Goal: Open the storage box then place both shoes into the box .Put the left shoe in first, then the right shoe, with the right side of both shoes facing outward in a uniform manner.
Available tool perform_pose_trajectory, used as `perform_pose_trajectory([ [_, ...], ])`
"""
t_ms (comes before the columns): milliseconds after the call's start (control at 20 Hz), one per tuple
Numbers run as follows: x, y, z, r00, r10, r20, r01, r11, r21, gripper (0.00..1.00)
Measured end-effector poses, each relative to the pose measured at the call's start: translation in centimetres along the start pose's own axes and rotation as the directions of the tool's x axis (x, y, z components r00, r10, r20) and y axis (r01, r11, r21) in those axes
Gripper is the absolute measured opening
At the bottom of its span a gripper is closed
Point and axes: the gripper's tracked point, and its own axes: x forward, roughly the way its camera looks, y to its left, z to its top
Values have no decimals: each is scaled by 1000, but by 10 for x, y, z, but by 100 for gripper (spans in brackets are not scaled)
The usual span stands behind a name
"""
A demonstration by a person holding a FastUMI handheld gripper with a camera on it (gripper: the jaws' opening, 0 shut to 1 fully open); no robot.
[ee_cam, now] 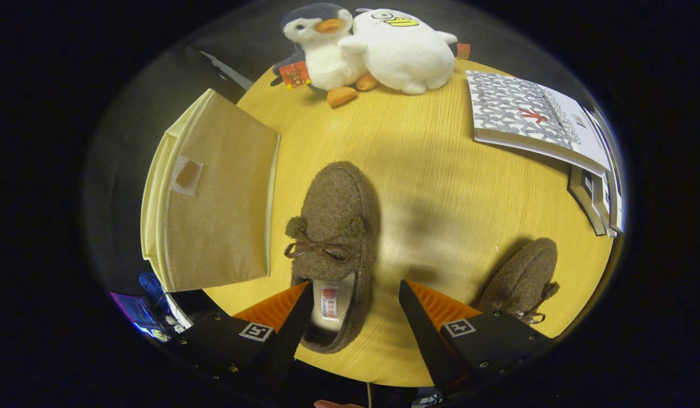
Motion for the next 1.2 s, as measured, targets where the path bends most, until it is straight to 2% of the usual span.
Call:
perform_pose_trajectory([
  [200,18,3,4,1000,-4,-22,4,1000,-4,91],
  [300,23,4,2,999,-7,-36,7,1000,-4,85],
  [350,27,8,2,999,11,-41,-11,1000,3,72],
  [400,29,8,1,999,11,-50,-11,1000,5,66],
  [450,26,-1,4,999,-9,-45,9,1000,12,36],
  [550,27,0,0,999,13,-51,-11,999,33,5],
  [850,-1,4,-1,999,18,-34,-17,999,33,6],
  [1200,-86,39,21,994,95,56,-94,995,-15,5],
])
